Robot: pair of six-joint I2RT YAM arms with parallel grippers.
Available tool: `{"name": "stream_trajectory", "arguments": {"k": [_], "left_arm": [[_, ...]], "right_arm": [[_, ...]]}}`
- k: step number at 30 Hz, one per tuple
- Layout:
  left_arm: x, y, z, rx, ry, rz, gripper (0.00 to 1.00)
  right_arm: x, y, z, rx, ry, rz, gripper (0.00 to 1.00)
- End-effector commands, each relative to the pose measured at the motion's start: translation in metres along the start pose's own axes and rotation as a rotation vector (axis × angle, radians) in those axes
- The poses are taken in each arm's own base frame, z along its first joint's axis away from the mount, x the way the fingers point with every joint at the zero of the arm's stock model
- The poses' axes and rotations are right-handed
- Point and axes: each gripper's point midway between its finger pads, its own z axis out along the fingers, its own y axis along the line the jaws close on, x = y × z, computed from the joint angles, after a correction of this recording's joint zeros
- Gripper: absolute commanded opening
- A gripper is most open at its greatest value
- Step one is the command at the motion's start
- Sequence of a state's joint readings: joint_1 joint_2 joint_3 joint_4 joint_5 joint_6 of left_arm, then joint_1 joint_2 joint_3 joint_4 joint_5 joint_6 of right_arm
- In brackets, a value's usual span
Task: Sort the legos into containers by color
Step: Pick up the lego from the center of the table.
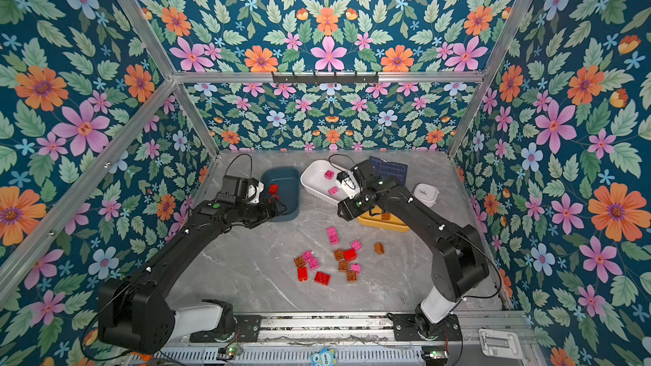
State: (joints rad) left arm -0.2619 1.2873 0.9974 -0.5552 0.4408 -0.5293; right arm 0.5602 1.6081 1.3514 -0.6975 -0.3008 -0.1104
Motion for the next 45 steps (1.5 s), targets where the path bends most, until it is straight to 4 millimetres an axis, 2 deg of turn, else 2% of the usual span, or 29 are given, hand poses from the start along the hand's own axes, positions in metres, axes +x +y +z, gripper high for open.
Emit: {"name": "stream_trajectory", "arguments": {"k": [1, 8, 10, 20, 25, 29, 38, 45], "left_arm": [[0.000, 0.010, -0.002, -0.043, 0.006, 0.026, 0.89], [-0.002, 0.024, -0.008, -0.087, -0.005, 0.024, 0.89], [-0.001, 0.027, -0.010, -0.091, -0.010, 0.019, 0.89], [0.005, 0.038, -0.013, -0.109, -0.009, 0.005, 0.89], [0.007, 0.043, -0.015, -0.121, -0.004, 0.007, 0.89], [0.008, 0.046, -0.014, -0.125, 0.001, 0.007, 0.89], [0.010, 0.050, -0.011, -0.128, 0.014, 0.009, 0.89], [0.012, 0.053, -0.010, -0.134, 0.019, 0.009, 0.89]], "right_arm": [[0.011, 0.037, 0.009, -0.083, 0.029, -0.113, 0.70], [0.031, 0.093, 0.043, -0.169, 0.087, -0.286, 0.70], [0.040, 0.101, 0.061, -0.193, 0.109, -0.335, 0.70], [0.051, 0.123, 0.102, -0.232, 0.170, -0.522, 0.70], [0.063, 0.128, 0.120, -0.217, 0.229, -0.600, 0.70], [0.071, 0.124, 0.132, -0.183, 0.268, -0.647, 0.71], [0.067, 0.110, 0.150, -0.105, 0.288, -0.697, 0.72], [0.054, 0.107, 0.159, -0.077, 0.277, -0.702, 0.72]]}}
